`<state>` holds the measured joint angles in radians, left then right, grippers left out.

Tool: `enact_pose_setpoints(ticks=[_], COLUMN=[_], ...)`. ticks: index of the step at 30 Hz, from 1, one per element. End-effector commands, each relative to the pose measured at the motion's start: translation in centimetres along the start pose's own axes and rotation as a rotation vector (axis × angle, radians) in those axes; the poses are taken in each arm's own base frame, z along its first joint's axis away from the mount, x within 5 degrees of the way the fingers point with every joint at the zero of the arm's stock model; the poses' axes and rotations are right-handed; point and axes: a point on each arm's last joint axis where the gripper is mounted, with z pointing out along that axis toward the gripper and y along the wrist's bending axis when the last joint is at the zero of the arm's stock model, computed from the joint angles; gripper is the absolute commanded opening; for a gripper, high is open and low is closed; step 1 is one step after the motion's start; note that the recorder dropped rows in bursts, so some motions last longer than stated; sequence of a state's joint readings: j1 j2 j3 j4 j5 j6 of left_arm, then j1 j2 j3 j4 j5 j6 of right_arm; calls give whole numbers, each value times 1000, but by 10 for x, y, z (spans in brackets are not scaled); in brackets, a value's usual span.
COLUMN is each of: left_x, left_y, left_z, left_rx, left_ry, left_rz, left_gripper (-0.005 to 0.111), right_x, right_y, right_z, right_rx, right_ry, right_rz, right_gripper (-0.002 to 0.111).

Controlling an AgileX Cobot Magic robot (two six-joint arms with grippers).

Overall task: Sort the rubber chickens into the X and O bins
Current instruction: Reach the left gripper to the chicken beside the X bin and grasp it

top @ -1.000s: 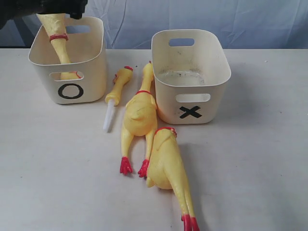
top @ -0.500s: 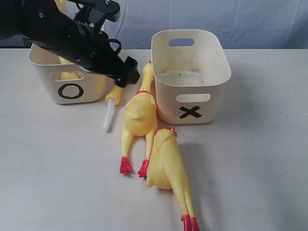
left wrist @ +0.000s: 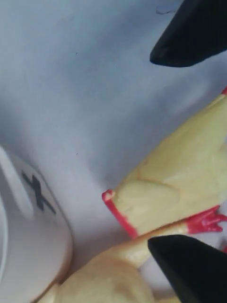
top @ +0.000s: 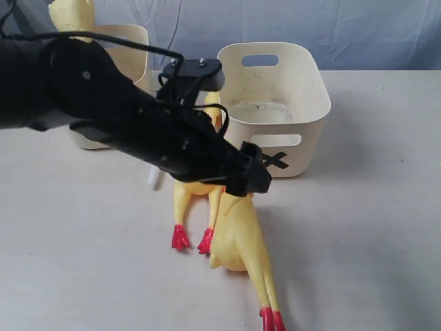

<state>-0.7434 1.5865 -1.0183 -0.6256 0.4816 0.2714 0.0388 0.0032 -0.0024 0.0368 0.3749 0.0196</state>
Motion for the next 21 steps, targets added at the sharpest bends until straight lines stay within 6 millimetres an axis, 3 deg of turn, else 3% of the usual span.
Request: enact_pose_setpoints(ticks=[1, 4, 12, 13, 15, 17, 18, 21], left_x=[14, 18, 55, 64, 74, 77, 75, 70], left_y=[-16, -18, 4, 8, 12, 11, 8, 0], left_z=[9, 17, 78, 88, 95, 95, 93, 82], left_rx=[0, -27, -107, -128, -140, -130, -111, -64], left_ry=[-23, -16, 255, 314, 392, 428, 419, 407], left_rz=[-26, -21, -138, -175, -185, -218, -248, -224], left_gripper=[89, 89, 87, 78, 48, 7, 1, 0], right_x=[0, 0, 0, 0, 0, 0, 0, 0], right_y=[0, 0, 0, 0, 0, 0, 0, 0], right_z=[0, 0, 0, 0, 0, 0, 0, 0], right_rx=[-3, -3, -3, -3, -3, -3, -3, -3], right_ry=[-10, -10, -13, -13, -13, -10, -10, -10], right_rz=[0, 0, 0, 0, 0, 0, 0, 0], right_gripper=[0, 0, 0, 0, 0, 0, 0, 0])
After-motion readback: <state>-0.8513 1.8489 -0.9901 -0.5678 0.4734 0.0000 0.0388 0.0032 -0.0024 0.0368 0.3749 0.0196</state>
